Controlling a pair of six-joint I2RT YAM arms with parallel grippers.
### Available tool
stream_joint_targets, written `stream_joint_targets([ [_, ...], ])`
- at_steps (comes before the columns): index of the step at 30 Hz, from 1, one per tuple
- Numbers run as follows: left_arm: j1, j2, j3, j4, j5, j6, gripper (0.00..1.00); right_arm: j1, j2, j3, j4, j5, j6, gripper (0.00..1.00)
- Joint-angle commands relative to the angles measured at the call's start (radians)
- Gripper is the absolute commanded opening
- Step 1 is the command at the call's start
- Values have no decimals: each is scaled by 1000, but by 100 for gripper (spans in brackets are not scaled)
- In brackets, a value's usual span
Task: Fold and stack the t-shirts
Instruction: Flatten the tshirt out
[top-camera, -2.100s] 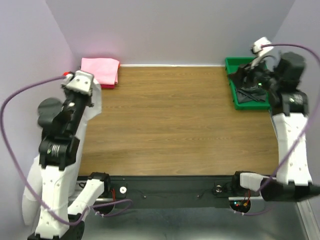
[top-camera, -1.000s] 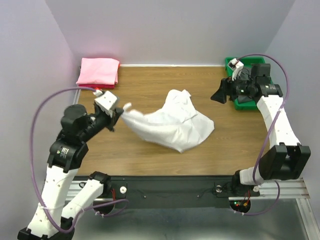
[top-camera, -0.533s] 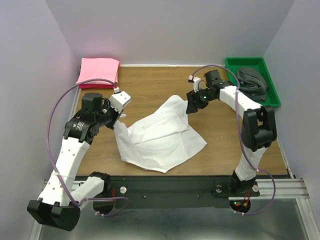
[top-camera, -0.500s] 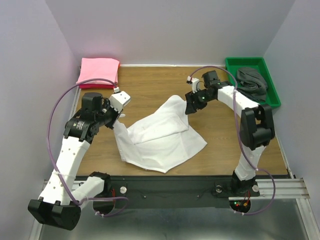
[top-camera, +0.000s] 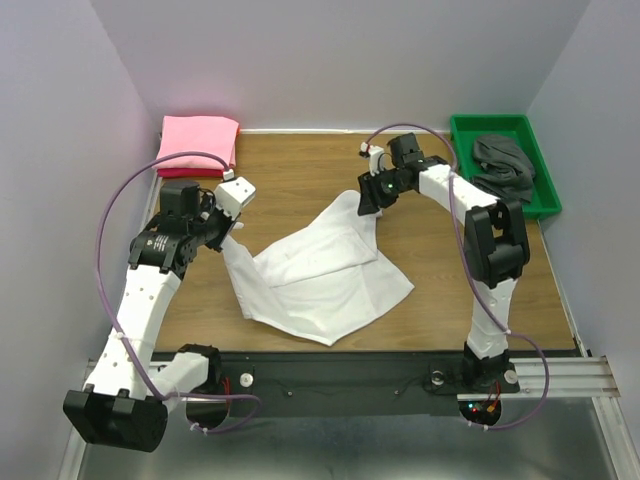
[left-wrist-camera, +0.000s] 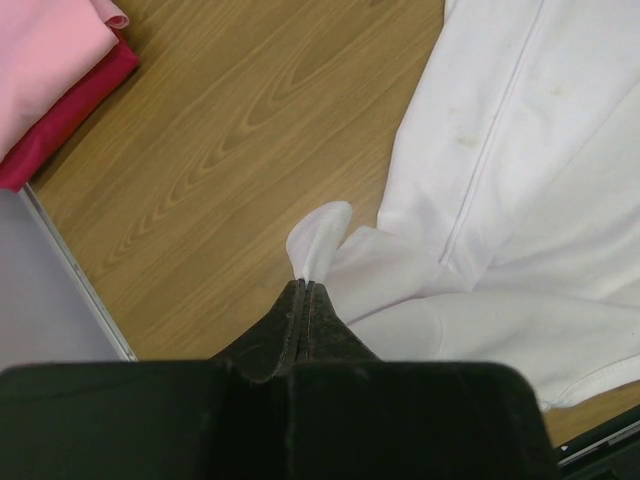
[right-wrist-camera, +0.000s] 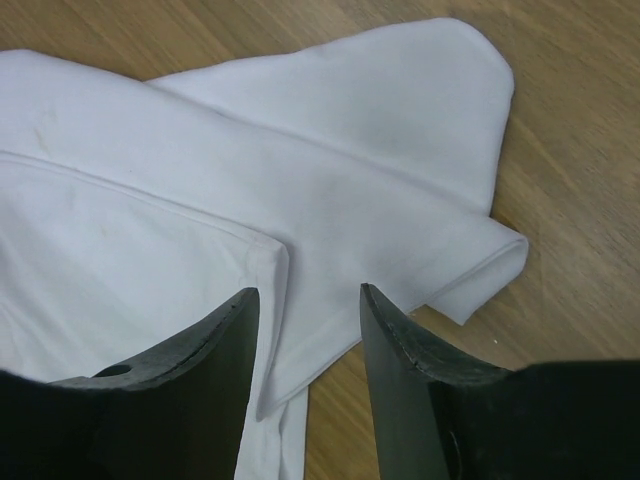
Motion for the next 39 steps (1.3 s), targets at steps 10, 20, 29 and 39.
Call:
stream_joint_targets([
  [10,26,24,11,55,33,6,0,78,129,57,28,-40,35,50],
  [20,32,35,-1,68,37,9,0,90,97,25,28,-87,57,48],
  [29,35,32,-3,70,42,4,0,90,52,-12,27,-99,61,39],
  [39,37,30,-8,75,51,-4,0,90,19,-36,25,-75,64,37],
])
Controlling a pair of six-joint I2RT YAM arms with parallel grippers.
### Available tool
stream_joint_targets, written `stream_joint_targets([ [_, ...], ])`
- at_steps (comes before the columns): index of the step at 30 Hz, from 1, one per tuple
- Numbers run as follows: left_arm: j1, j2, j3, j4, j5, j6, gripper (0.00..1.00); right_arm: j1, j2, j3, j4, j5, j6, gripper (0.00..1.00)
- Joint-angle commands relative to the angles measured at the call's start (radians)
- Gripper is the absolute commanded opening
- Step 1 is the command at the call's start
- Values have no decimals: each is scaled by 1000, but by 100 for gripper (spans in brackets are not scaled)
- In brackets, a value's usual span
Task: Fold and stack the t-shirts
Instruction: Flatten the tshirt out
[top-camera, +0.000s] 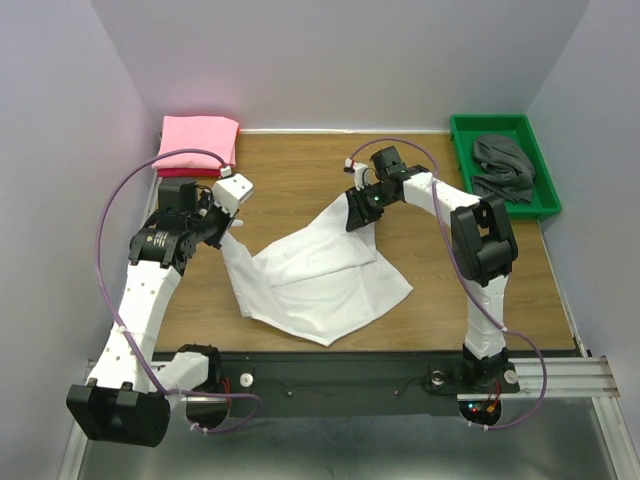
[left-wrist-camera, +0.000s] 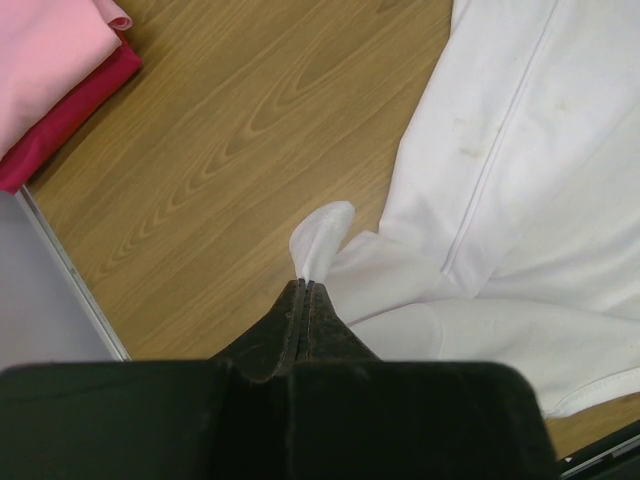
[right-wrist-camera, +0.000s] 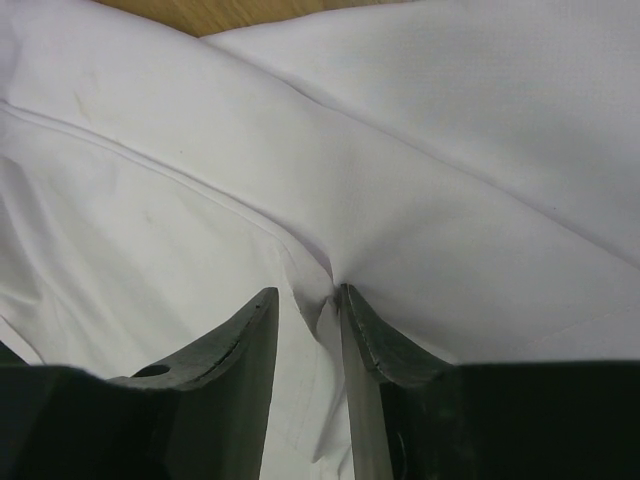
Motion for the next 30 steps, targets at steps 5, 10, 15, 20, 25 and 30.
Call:
stream_joint_targets([
  [5,6,-8,-11,41,21,-4,0,8,-37,-5,16,0,8,35],
  [10,7,-8,-12,41,22,-1,0,9,-42,-9,15,20,4,45],
  [15,7,-4,-17,42,30,-5,0,11,-75,-15,13,39,4,46],
  [20,7,-2,-20,48,33,-12,0,11,-59,-15,10,40,3,45],
  [25,7,-4,-14,44,35,-10,0,14,-25,-16,12,62,-6,45],
  [30,7,-1,-14,45,35,-10,0,23,4,0,12,60,-8,45],
])
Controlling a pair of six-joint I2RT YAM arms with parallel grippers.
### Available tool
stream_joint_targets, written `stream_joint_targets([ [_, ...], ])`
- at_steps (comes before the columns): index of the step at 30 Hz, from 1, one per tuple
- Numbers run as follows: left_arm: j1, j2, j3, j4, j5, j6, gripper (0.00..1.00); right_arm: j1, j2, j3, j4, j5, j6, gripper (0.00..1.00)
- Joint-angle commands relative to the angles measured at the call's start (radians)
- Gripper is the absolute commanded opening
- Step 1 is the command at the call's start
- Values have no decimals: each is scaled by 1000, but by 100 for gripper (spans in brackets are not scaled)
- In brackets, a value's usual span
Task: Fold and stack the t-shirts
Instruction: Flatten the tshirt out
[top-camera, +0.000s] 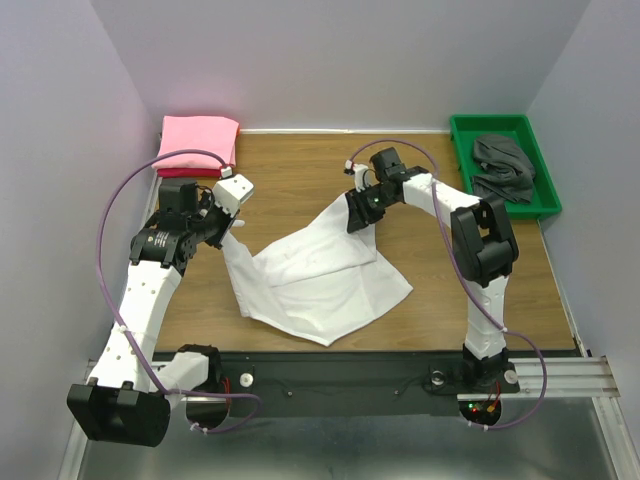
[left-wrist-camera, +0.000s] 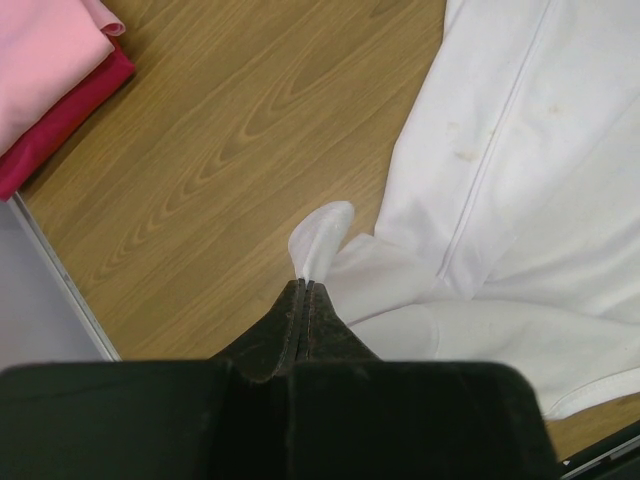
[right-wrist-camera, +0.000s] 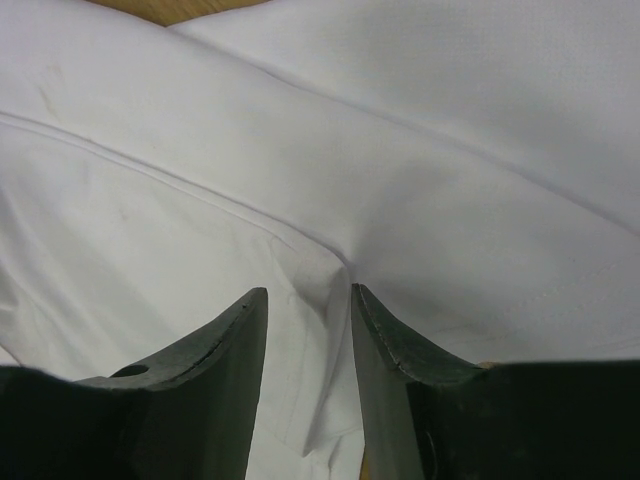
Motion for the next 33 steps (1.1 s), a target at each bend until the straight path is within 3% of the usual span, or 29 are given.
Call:
stream_joint_targets([
  [1,6,1,-3,33,16,-6,0,21,19,15,13,4,-4,44],
  [10,6,1,-3,41,16,-9,0,32,-23,10,11,-22,5,29],
  [14,11,6,1,48,25,-31,0,34,-47,10,11,6,-4,1],
  [19,40,18,33,55,54,-54,0,31,-133,2,11,52,-29,1],
  [26,175,102,162,91,145,-117,0,-38,-283,53,53,60,-20,1],
  [33,261,280,495,197,237,-226,0,-118,-412,174,131,150,-37,1],
])
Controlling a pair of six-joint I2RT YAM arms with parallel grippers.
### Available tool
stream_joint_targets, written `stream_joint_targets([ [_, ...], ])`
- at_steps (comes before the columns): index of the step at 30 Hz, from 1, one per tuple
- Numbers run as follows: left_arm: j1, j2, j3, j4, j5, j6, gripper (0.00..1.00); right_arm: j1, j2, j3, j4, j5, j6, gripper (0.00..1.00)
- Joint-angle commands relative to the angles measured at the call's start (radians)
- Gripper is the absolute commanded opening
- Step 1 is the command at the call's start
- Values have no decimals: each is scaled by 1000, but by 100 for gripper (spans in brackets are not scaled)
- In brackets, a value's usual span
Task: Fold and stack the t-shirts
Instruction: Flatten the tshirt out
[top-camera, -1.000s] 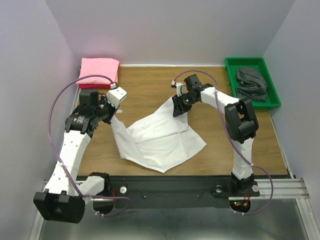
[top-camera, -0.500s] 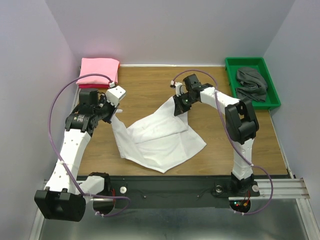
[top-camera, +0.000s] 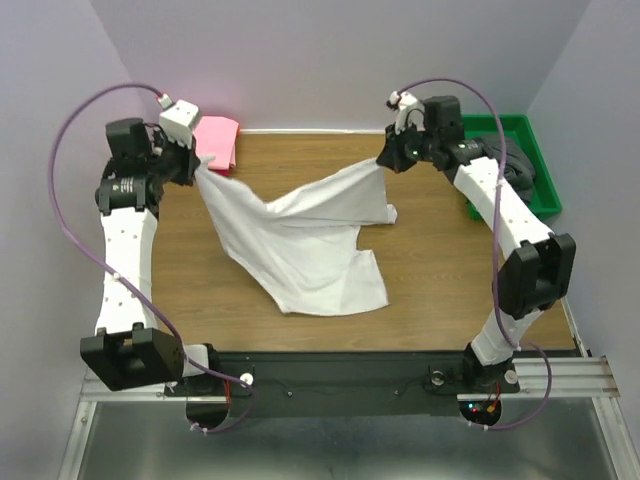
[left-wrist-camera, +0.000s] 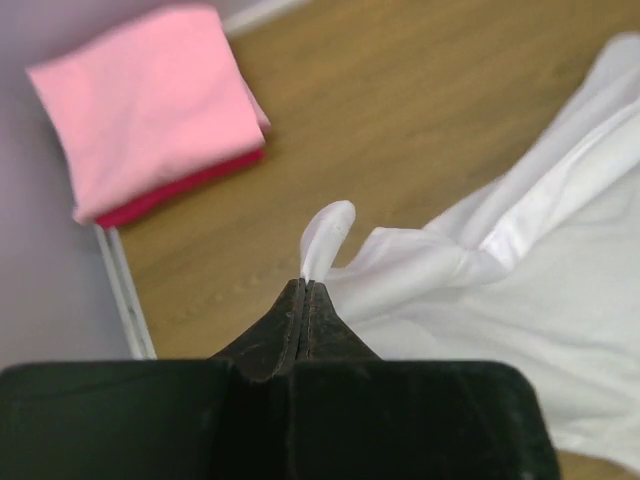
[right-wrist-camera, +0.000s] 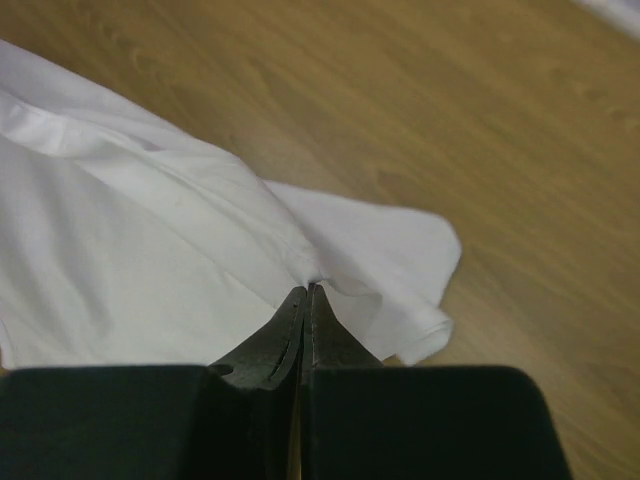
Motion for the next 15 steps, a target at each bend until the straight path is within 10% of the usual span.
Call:
stream_joint_targets([
  [1,26,59,223,141,88,-88,0,-40,-105,114,113,95,-30,0],
  [9,43,118,549,230,123,-172,0,-137,-223,335,130,262,-101,1],
  [15,44,-83,469,377,125,-226,0,-143,-414,332,168,374,-116,0],
])
